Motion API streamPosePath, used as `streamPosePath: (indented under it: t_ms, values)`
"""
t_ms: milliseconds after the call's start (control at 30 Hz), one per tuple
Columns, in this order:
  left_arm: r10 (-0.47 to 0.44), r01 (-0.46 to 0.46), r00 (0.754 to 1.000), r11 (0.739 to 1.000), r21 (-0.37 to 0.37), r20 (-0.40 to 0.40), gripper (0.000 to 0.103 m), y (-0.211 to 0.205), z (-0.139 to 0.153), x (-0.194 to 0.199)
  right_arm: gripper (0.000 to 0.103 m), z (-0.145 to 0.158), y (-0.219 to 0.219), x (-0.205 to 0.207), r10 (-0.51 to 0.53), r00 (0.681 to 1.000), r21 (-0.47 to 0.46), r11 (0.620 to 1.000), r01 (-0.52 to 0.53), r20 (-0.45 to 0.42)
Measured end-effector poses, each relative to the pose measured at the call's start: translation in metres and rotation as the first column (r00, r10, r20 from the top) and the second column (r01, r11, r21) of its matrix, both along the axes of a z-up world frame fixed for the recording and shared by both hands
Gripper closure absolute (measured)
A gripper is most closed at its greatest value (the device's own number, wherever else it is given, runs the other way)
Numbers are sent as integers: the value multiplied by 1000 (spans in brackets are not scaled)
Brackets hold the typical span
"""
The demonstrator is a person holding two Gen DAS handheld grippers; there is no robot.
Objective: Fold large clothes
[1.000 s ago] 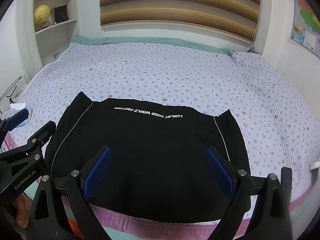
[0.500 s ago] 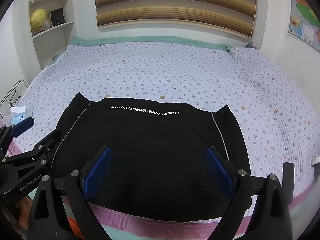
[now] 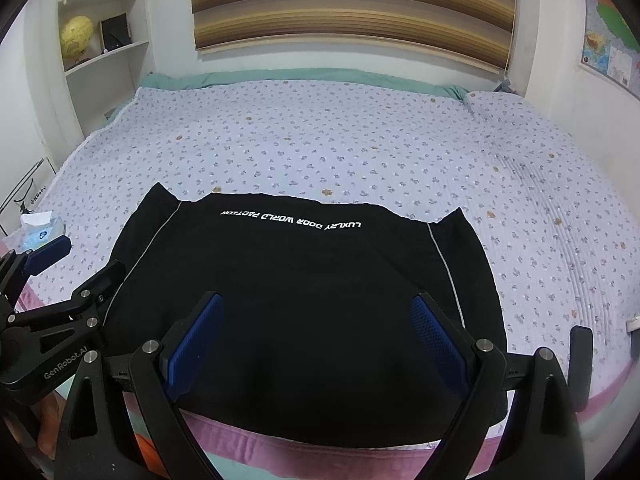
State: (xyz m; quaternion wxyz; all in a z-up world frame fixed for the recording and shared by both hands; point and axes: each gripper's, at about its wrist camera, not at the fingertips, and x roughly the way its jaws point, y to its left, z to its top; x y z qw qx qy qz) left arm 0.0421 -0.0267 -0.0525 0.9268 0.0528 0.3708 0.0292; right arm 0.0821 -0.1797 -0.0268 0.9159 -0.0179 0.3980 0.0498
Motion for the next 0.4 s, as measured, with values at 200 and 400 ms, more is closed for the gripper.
streamPosePath:
  t_ms: [200,400]
  values:
    - [13,-13,1000,1000,-16,-13,24,-1,-2,6,7,-3,-3,3,1,1000,4,1000,-1,-5]
    - [15,-15,999,1000,9,28,24,-2,0,3,7,-5,-8,5,-9,1000,6,1000,9,-10]
